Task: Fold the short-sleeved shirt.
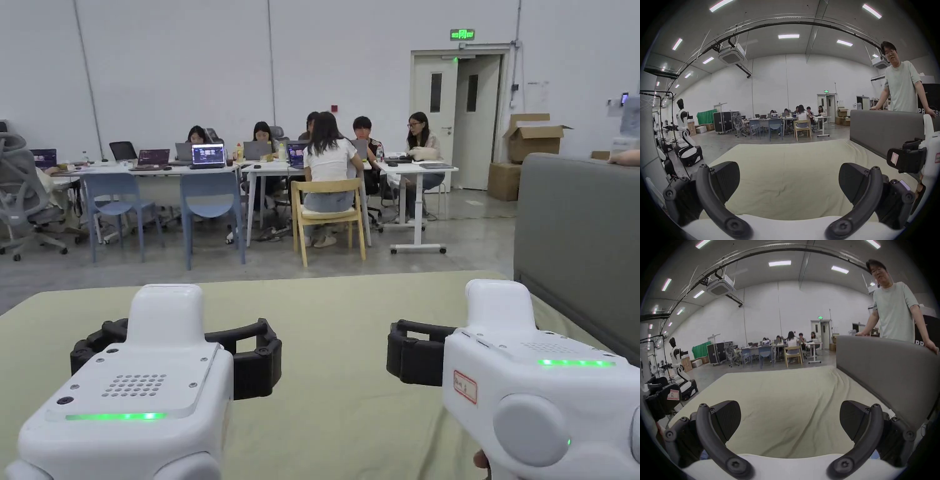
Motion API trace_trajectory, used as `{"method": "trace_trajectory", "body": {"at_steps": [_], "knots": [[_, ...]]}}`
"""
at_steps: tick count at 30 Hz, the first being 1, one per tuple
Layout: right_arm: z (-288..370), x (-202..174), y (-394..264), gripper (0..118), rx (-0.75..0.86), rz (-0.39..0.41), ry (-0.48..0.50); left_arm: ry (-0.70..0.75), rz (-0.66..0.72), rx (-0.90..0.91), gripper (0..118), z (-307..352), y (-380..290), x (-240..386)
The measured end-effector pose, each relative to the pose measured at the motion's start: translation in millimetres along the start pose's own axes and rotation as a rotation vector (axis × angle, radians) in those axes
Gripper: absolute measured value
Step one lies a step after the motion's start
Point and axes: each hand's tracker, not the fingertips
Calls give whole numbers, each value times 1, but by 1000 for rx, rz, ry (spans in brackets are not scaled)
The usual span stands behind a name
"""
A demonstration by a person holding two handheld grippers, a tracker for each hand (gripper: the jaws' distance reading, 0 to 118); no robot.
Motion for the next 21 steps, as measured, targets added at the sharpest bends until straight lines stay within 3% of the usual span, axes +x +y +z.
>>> {"method": "trace_trajectory", "body": {"at_steps": [4,12,21], "knots": [[2,2,-2,118,34,-26,-14,5,14,-19,118,-1,-1,-2],[8,-14,-4,118,128,77,-160,4,23,-36,118,-1,-3,-1],[10,-17,-7,118,162,85,-143,-10,13,-56,118,-3,-1,-1]]}}
